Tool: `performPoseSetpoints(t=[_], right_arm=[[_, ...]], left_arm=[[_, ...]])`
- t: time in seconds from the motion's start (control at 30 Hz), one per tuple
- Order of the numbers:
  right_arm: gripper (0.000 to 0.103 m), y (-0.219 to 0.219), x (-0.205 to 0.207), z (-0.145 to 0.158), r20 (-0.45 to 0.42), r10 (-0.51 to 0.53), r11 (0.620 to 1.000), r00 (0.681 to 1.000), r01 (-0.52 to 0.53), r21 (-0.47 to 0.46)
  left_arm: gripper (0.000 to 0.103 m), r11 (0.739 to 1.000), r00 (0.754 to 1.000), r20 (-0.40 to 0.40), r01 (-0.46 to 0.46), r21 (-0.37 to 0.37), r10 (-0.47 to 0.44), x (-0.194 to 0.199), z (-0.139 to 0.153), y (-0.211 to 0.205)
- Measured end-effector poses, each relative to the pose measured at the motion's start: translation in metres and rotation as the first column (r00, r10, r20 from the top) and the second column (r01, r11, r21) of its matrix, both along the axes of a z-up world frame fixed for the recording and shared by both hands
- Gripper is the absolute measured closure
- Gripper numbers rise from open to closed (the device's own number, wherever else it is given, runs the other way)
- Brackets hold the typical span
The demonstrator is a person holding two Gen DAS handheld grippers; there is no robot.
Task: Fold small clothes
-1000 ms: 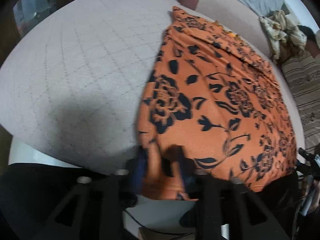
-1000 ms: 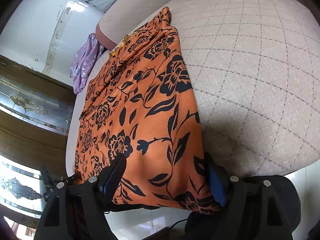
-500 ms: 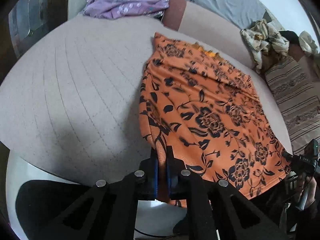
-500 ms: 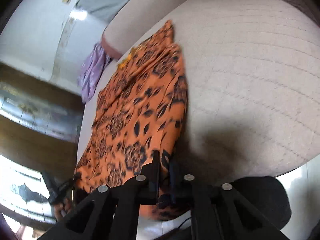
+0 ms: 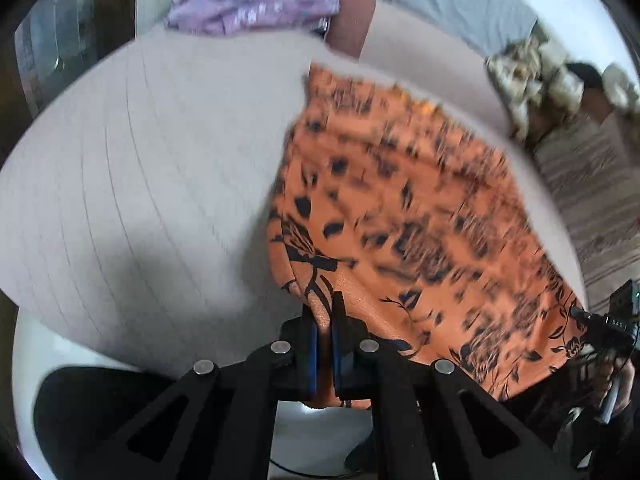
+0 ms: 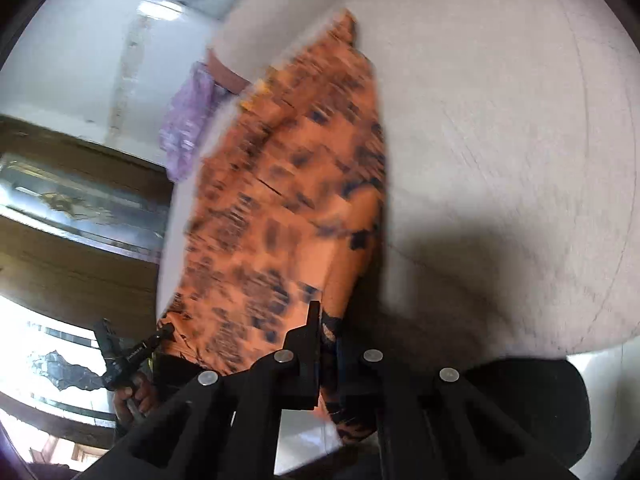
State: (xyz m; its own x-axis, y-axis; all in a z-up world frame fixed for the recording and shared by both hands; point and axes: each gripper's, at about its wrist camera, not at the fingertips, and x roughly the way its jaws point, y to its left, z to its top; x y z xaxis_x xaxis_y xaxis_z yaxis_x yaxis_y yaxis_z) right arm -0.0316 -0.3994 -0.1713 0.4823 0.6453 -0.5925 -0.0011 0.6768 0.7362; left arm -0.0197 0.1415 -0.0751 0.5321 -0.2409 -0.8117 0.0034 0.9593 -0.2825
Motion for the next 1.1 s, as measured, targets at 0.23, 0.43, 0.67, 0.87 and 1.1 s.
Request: performPoseSetpoints(t=[0.23,0.43,0.67,0.87,1.1], right_arm=[[0.094,-0.001,0.012,-0.047,-0.135,-0.015,0.999,0.991,0.022,0.048],[0.095,-0.010,0.012,-0.044,-0.097,-0.026,0.994,0.995,0.036,0.100],[0.097,-0.026,0.114,0.056,0.143,-0.095,0.979,0.985,0.067,0.192],[0.024,-0.044,0.258,0.065,0.127,-0.276,0.951,0.953,0.252,0.180],[0.021,-0.007,0.200,0.012,0.072,-0.275,0.959,0.959,0.268,0.087]], left_arm=[[0.097,0.999,0.987,-0.161,-0.017,0.042,0.023,0.011,-0.057,0.000],[0.097,0.999,0.993,-0.115,0.019,0.029,-0.015,0.032,-0.024,-0.001],[0.096,0.999,0.982,0.186,0.028,-0.017,-0.024,0.164,0.081,-0.014],[0.003,0.971,0.989,0.110,-0.121,0.205,0.100,0.306,0.021,-0.015],[0.006,0.971,0.977,0.051,-0.213,0.106,0.208,0.264,-0.024,0.025]])
